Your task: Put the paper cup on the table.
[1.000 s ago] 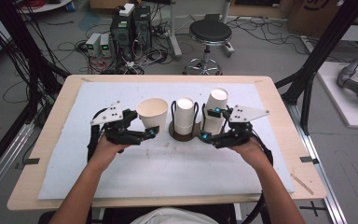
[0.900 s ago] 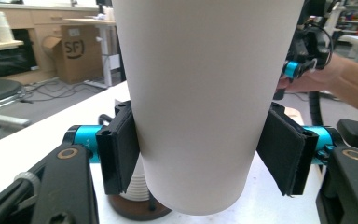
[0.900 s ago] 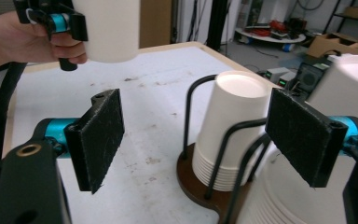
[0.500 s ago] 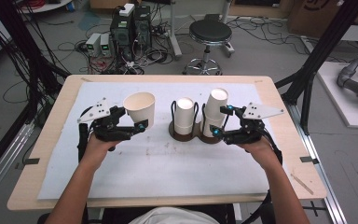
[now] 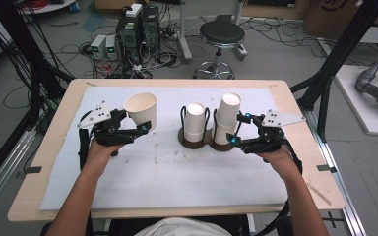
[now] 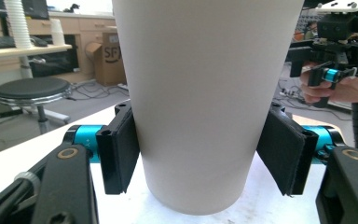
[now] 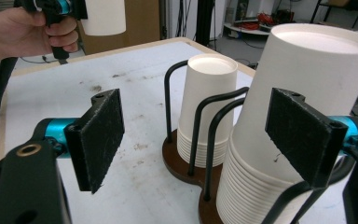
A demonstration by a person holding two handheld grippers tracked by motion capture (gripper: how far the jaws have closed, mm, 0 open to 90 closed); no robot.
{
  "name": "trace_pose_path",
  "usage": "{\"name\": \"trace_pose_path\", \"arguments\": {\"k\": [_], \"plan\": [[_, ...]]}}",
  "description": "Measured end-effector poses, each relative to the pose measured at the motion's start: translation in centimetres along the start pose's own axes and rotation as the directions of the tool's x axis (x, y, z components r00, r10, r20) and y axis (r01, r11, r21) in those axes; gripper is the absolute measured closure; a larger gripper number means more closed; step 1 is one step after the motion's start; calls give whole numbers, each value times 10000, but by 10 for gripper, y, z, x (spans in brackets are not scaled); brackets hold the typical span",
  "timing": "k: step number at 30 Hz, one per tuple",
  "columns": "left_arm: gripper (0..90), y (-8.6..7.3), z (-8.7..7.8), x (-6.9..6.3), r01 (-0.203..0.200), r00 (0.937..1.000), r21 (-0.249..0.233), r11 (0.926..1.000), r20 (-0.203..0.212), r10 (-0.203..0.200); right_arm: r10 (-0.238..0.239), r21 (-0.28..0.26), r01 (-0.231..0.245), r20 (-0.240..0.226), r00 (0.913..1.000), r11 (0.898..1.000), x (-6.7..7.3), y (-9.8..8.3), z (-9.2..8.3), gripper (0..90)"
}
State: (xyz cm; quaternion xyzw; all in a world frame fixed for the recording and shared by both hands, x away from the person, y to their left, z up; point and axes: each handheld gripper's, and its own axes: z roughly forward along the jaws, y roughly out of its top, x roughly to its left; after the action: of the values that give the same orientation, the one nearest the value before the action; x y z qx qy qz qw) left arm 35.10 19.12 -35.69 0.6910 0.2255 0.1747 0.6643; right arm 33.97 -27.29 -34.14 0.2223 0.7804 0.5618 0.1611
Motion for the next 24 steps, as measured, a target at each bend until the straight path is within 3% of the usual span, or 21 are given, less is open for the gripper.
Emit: {"name": "trace_pose_path", "arguments": {"k": [3,10,17,24], "plan": [[343,-4,-3,4,43,9994,-151,9999,-339,-48,-88,-61,88,64,9999,9999,-2,-2,-4,198],[347,-21,-8,16,669,9933,-294,9973,-920,-694,-17,-177,21,230,9997,9998,-5,-10,-15,199],[347,-36,1,22,610,9837,808,9949,-1738,-462,55,20,-55,292,9996,10000,-2,-19,-14,199],[346,-56,12,26,1234,9639,1420,9822,-2526,-846,288,217,-302,621,9977,9993,0,-37,-13,199]]}}
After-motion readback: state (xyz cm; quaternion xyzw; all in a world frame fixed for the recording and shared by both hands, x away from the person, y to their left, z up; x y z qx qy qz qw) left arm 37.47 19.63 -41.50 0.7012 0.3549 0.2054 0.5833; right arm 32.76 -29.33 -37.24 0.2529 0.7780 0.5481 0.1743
